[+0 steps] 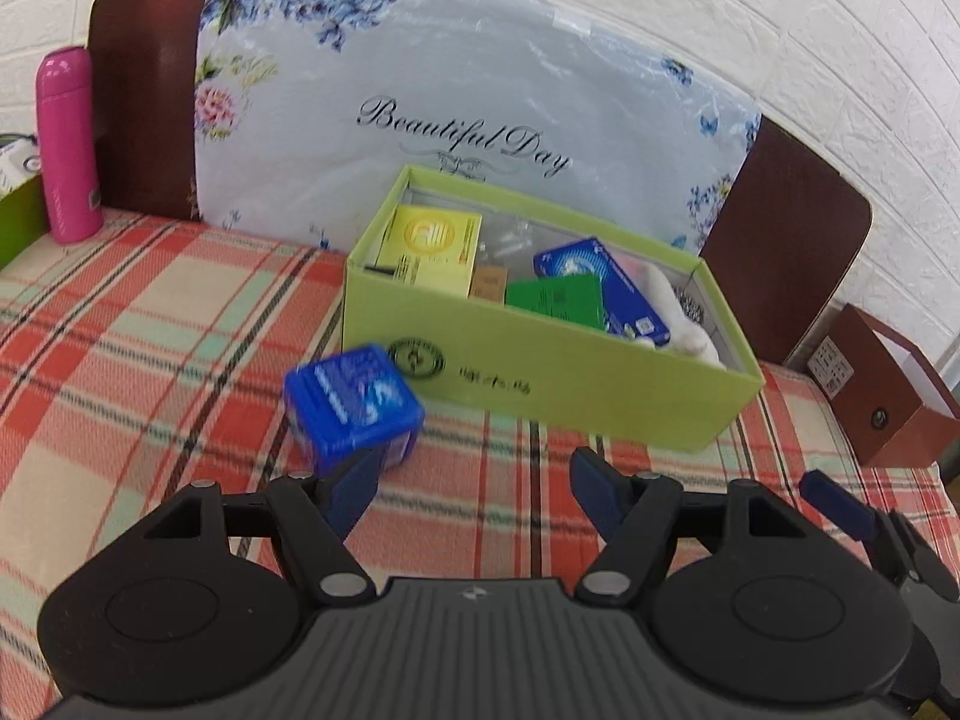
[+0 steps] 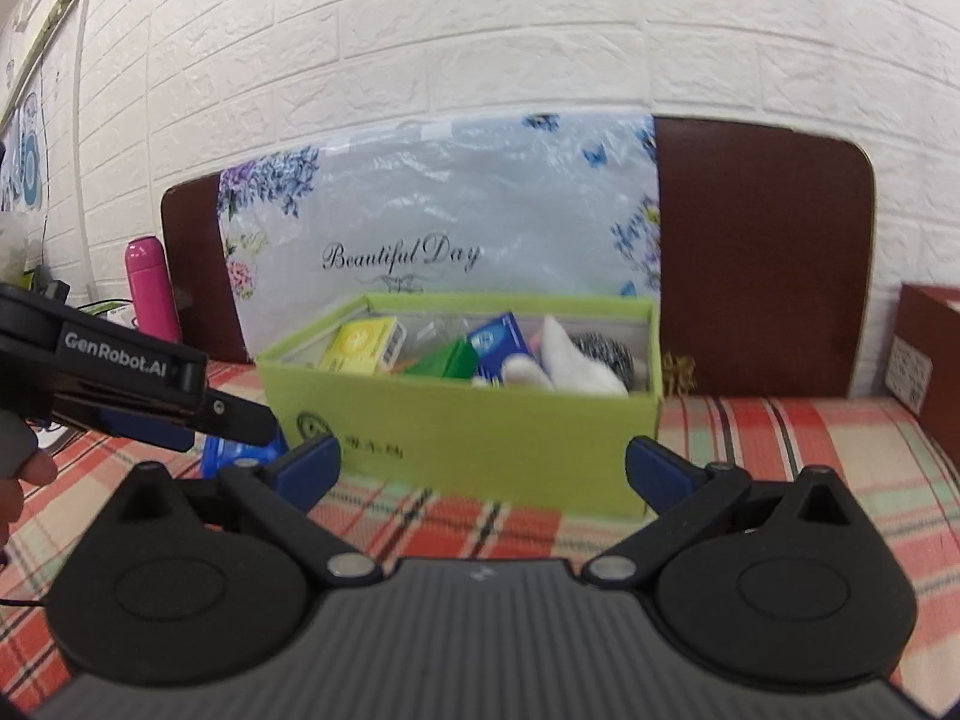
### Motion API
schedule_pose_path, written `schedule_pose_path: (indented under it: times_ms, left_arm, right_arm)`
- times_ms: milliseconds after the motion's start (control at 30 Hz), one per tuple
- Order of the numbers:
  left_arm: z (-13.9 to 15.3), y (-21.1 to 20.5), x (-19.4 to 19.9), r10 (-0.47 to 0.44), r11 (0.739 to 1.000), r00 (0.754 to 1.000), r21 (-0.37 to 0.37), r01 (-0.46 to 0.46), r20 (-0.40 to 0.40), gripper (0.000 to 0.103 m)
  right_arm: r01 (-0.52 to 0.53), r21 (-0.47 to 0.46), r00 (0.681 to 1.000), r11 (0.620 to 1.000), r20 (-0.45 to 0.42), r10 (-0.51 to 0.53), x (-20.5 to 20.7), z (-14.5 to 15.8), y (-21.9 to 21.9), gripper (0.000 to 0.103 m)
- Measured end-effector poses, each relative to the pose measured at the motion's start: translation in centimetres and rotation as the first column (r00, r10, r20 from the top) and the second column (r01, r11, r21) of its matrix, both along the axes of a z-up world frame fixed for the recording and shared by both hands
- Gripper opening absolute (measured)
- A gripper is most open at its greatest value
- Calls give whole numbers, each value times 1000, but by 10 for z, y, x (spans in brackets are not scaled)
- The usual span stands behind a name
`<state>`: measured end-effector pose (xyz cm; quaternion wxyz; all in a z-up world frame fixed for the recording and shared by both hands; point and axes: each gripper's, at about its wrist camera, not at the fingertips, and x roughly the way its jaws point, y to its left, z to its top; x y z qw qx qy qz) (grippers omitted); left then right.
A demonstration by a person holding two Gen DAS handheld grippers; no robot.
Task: Organize objects
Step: 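Withdraw both tools from the green box back toward the table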
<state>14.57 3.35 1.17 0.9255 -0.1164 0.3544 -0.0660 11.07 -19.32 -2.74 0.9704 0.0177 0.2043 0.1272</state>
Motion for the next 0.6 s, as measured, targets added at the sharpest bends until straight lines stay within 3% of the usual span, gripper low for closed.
schedule_pose_path:
  times_ms: [300,433,600]
  left_arm:
    - [-23,11,-27,56,998,998,-6,-56,-43,73]
    - [-38,19,-37,98,995,995,-17,-99,-28,73]
    - [-48,29,-22,147,988,988,-41,-150,-50,73]
  right_arm:
    - [27,-11,996,1000,-80,-28,-38,-26,-11,103]
    - [21,-29,992,999,-127,-24,-48,-39,-10,103]
    - [17,-48,986,999,-164,-25,-58,-49,-8,103]
